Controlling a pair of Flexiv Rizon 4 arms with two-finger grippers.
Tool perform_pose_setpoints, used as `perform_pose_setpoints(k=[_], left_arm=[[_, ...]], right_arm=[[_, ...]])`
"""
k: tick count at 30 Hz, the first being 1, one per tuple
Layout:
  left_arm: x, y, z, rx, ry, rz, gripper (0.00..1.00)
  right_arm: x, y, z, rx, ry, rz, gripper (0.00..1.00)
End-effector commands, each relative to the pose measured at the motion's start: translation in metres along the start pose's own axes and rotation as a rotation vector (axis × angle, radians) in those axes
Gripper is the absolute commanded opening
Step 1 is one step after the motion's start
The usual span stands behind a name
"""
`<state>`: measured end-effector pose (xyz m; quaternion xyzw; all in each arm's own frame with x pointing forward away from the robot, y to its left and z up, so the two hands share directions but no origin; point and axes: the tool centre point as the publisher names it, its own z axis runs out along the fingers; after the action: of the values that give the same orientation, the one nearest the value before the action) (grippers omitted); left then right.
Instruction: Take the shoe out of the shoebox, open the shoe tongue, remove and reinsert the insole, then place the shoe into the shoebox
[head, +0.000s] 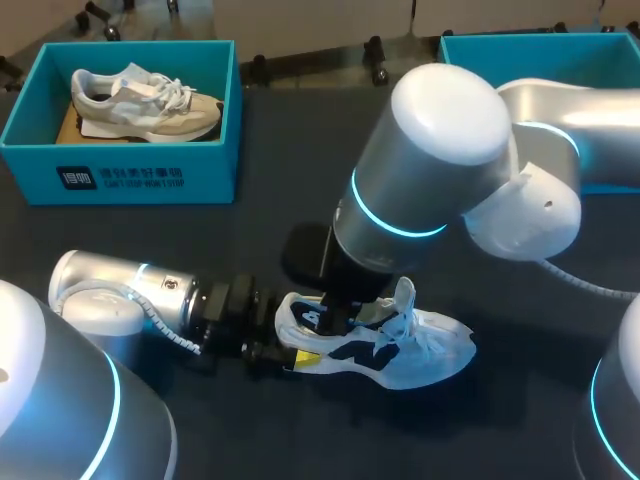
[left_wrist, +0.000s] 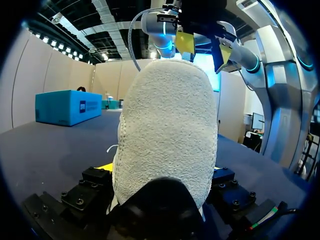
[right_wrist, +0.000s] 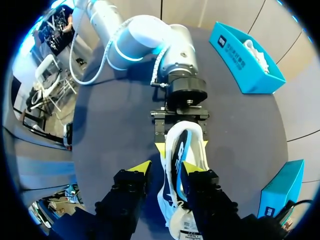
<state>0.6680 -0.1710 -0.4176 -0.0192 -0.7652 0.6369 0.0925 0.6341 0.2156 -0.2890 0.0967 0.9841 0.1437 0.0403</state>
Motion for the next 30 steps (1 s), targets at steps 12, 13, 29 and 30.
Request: perform_pose_setpoints(k=[12, 13, 29, 30], left_arm=[[-0.003, 0.004, 0.001, -0.002, -0.002, -0.001, 0.00], [-0.003, 0.004, 0.001, -0.002, -0.002, -0.001, 0.00], [-0.003, 0.004, 0.001, -0.002, -0.002, -0.001, 0.00], [-0.003, 0.004, 0.001, -0.002, -0.002, -0.001, 0.00]], right_arm=[[-0.012, -0.012, 0.013, -0.027, 0.017, 0.018, 0.36], [-0.012, -0.012, 0.013, -0.028, 0.017, 0.018, 0.36], [-0.019, -0.018, 0.028, -0.063, 0.028, 0.022, 0.36], [-0.020, -0.019, 0.029, -0.066, 0.030, 0.024, 0.36]])
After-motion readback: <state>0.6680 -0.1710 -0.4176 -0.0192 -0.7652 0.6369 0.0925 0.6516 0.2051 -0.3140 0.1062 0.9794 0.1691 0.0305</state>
